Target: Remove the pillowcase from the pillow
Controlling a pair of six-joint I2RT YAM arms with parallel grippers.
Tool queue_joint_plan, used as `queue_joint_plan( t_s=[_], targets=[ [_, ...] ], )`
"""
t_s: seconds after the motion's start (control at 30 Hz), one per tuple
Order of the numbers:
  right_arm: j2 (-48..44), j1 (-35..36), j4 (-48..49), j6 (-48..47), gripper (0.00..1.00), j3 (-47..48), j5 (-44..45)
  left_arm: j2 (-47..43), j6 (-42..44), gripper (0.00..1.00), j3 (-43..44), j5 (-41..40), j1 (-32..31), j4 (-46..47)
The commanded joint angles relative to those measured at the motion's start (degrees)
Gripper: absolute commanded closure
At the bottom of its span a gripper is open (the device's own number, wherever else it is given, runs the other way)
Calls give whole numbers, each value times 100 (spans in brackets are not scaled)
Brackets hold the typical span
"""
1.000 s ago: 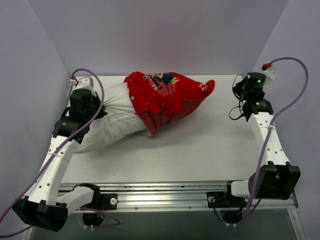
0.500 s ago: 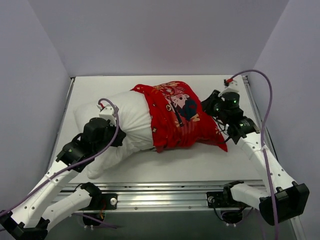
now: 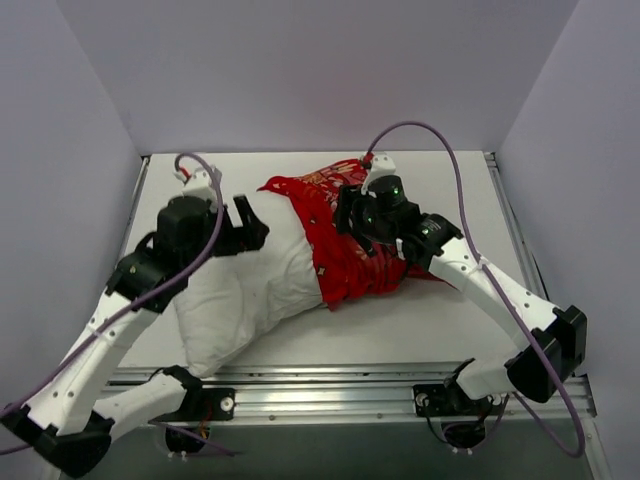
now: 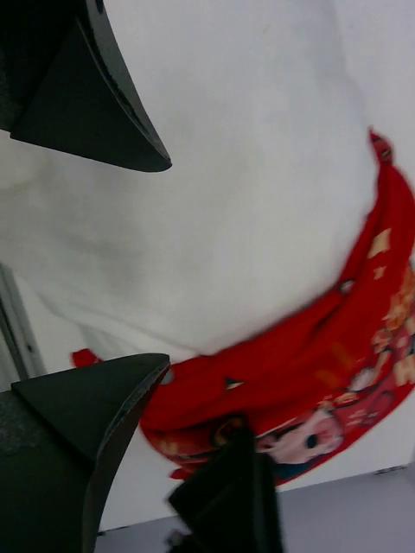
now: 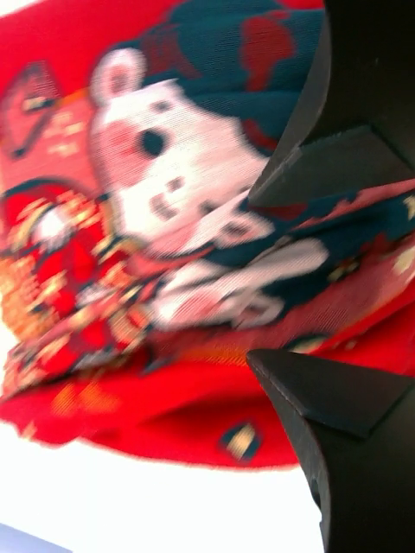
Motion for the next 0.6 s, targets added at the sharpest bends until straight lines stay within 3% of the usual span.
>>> queue_joint_plan(
  t_s=[0.0,0.13,0.23,0.4,0.47,0.5,0.57],
  targets=[
    [235,131,-46,-539,35,587,381,925,-300,6,705,206,1052,224],
    [464,183,77,-767,25,930,425,2504,-538,6,1336,868,1698,594],
    [718,192,112,-1030,17,1246,381,3410,-565,6,1584,1349,1690,717],
    [1411,219,95,-1321,7,1861,250,4030,-802,7,1112,1835,1638,1051],
    [1658,210,113,-1383,5,2230,179,3960,-863,21,621,1862,1568,1350],
    [1929,219,69,-1409,4,2527,118,3881,-916,38,462,1853,1515,1499],
    [2421,219,-36,-1401,4,2863,82,3758,-951,55,6,1810,1445,1649]
  ],
)
